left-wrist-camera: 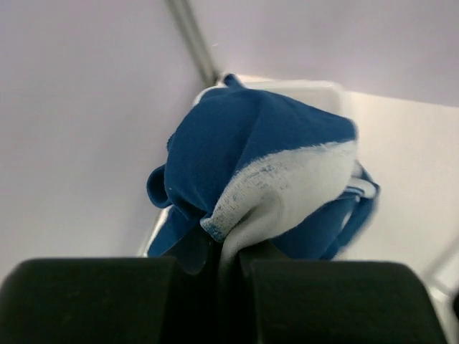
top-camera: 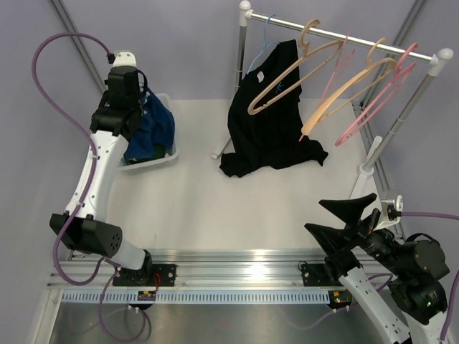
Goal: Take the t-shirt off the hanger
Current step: Place the T-shirt in the bin, then pick up the hanger from the clothesline.
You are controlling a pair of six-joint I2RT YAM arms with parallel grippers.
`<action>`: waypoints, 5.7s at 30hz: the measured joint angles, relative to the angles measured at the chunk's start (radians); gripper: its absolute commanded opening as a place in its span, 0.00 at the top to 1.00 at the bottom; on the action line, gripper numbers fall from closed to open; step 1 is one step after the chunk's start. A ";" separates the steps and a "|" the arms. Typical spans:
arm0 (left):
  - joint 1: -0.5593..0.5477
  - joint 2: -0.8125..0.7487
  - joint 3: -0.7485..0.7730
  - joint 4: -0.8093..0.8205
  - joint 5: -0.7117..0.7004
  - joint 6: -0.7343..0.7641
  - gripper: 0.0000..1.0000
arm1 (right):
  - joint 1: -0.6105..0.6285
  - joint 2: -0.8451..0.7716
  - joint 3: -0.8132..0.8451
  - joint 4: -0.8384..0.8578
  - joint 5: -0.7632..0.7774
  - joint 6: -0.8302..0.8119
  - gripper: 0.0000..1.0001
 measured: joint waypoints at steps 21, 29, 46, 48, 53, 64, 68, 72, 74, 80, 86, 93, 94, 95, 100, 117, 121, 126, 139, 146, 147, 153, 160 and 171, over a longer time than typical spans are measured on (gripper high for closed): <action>0.143 0.288 -0.229 0.433 0.143 -0.019 1.00 | 0.000 -0.107 -0.030 -0.005 0.016 -0.005 0.00; 0.214 0.431 -0.262 0.532 0.185 -0.080 1.00 | 0.000 -0.107 -0.030 -0.005 0.016 -0.005 0.00; 0.253 0.506 -0.214 0.467 0.273 -0.130 0.19 | 0.000 -0.107 -0.036 -0.007 0.023 -0.008 0.01; 0.256 0.481 -0.215 0.429 0.277 -0.140 0.02 | 0.000 -0.107 -0.036 -0.007 0.022 -0.009 0.01; 0.256 0.375 -0.234 0.353 0.301 -0.155 0.01 | 0.000 -0.107 -0.036 -0.009 0.023 -0.021 0.01; 0.251 0.150 -0.213 0.300 0.388 -0.202 0.10 | 0.000 -0.107 -0.036 -0.018 0.014 -0.031 0.00; 0.251 0.139 -0.175 0.309 0.467 -0.229 0.74 | 0.000 -0.107 -0.036 -0.021 0.013 -0.031 0.00; 0.250 0.165 -0.127 0.327 0.570 -0.269 1.00 | 0.000 -0.107 -0.036 -0.021 0.011 -0.031 0.00; 0.250 0.211 -0.080 0.349 0.619 -0.287 1.00 | 0.000 -0.107 -0.036 -0.021 0.011 -0.031 0.00; 0.245 0.381 -0.015 0.379 0.700 -0.320 1.00 | 0.000 -0.107 -0.039 -0.020 0.009 -0.031 0.01; 0.246 0.506 -0.050 0.348 0.591 -0.307 1.00 | 0.000 -0.104 -0.050 -0.014 -0.024 -0.029 0.01; 0.253 0.584 -0.076 0.353 0.487 -0.317 1.00 | 0.000 -0.102 -0.053 0.003 -0.058 -0.016 0.00; 0.253 0.586 -0.079 0.358 0.487 -0.320 1.00 | 0.000 -0.102 -0.053 0.002 -0.059 -0.016 0.00; 0.253 0.589 -0.079 0.361 0.487 -0.323 1.00 | 0.000 -0.102 -0.053 0.002 -0.059 -0.016 0.01; 0.253 0.589 -0.090 0.378 0.484 -0.328 1.00 | 0.000 -0.102 -0.053 0.002 -0.060 -0.016 0.00; 0.251 0.074 -0.253 0.327 0.542 -0.254 0.01 | 0.000 -0.050 -0.055 -0.002 0.044 -0.032 0.00; 0.251 -0.035 -0.297 0.336 0.629 -0.260 0.01 | 0.000 0.005 -0.049 -0.008 0.111 -0.034 0.00; 0.198 -0.119 -0.406 0.343 0.768 -0.269 0.02 | 0.000 0.076 -0.045 -0.031 0.203 -0.034 0.01; -0.133 -0.172 -0.388 0.381 0.894 -0.265 0.07 | 0.000 0.133 0.050 -0.111 0.241 -0.031 0.00; -0.245 -0.122 -0.201 0.444 0.922 -0.204 0.13 | 0.000 0.076 0.066 -0.125 0.228 -0.035 0.00; -0.255 -0.103 -0.177 0.446 0.923 -0.197 0.14 | 0.000 0.071 0.064 -0.126 0.225 -0.035 0.01; -0.294 0.048 -0.069 0.443 0.910 -0.159 0.18 | 0.000 0.034 0.043 -0.125 0.211 -0.044 0.00; -0.304 0.202 -0.005 0.420 0.887 -0.129 0.26 | 0.000 0.011 0.013 -0.118 0.187 -0.050 0.00; -0.324 0.306 0.075 0.431 0.861 -0.050 0.51 | 0.000 -0.003 -0.002 -0.103 0.167 -0.051 0.00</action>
